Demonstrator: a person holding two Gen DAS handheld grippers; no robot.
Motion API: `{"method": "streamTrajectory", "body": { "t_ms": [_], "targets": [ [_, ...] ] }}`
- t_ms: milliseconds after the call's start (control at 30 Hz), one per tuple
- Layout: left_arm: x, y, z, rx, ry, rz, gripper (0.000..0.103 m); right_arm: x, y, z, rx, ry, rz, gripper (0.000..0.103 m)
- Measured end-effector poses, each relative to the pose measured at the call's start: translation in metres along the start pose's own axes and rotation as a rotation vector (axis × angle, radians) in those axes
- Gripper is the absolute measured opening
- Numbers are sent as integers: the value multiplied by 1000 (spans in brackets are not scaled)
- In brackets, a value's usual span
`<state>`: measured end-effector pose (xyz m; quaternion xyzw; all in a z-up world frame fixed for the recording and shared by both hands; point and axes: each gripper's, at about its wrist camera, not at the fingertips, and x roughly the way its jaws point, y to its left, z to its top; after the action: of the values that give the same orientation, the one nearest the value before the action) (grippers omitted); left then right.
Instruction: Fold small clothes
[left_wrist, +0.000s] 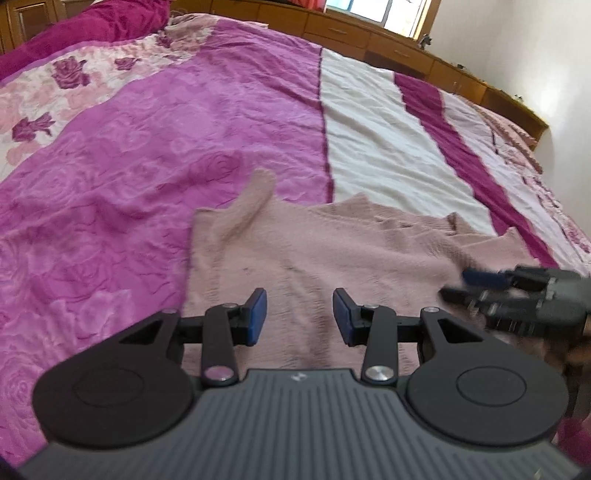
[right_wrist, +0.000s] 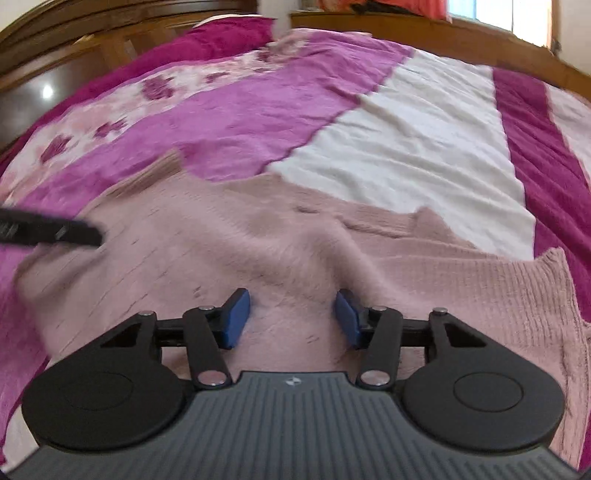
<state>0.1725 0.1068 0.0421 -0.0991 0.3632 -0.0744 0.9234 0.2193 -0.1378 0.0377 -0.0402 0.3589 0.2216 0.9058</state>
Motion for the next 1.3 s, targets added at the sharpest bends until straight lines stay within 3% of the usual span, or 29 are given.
{"method": "streamTrajectory", "body": {
  "t_ms": [133, 300, 400, 500, 567, 633, 700, 833, 1133, 1300],
  "targets": [
    [13, 14, 1, -7, 13, 32, 41, 8, -27, 9, 87, -7, -20, 55],
    [19, 27, 10, -64, 4, 26, 41, -2, -52, 6, 261, -65, 49, 55],
    [20, 22, 16, -33, -16, 20, 41, -16, -59, 4, 285, -99, 70, 55],
    [29, 20, 22, -13, -20, 15, 41, -17, -70, 4, 273, -60, 79, 55],
    [41, 22, 27, -19, -14, 38, 41, -9, -77, 3, 266, -21, 47, 55],
    [51, 28, 32, -36, -13, 67, 41, -5, -86, 1, 297, -43, 16, 55],
    [56, 35, 35, -66, -17, 61, 41, -5, -100, 3, 351, -70, -86, 55],
    [54, 38, 36, -79, -28, 62, 41, -10, -129, -4, 419, -113, -213, 55],
    [37, 30, 26, -66, -21, 53, 41, -49, -137, -16, 478, -193, -183, 57],
    [19, 25, 18, -38, -11, 56, 41, -83, -128, -37, 497, -210, -179, 64]
  ]
}}
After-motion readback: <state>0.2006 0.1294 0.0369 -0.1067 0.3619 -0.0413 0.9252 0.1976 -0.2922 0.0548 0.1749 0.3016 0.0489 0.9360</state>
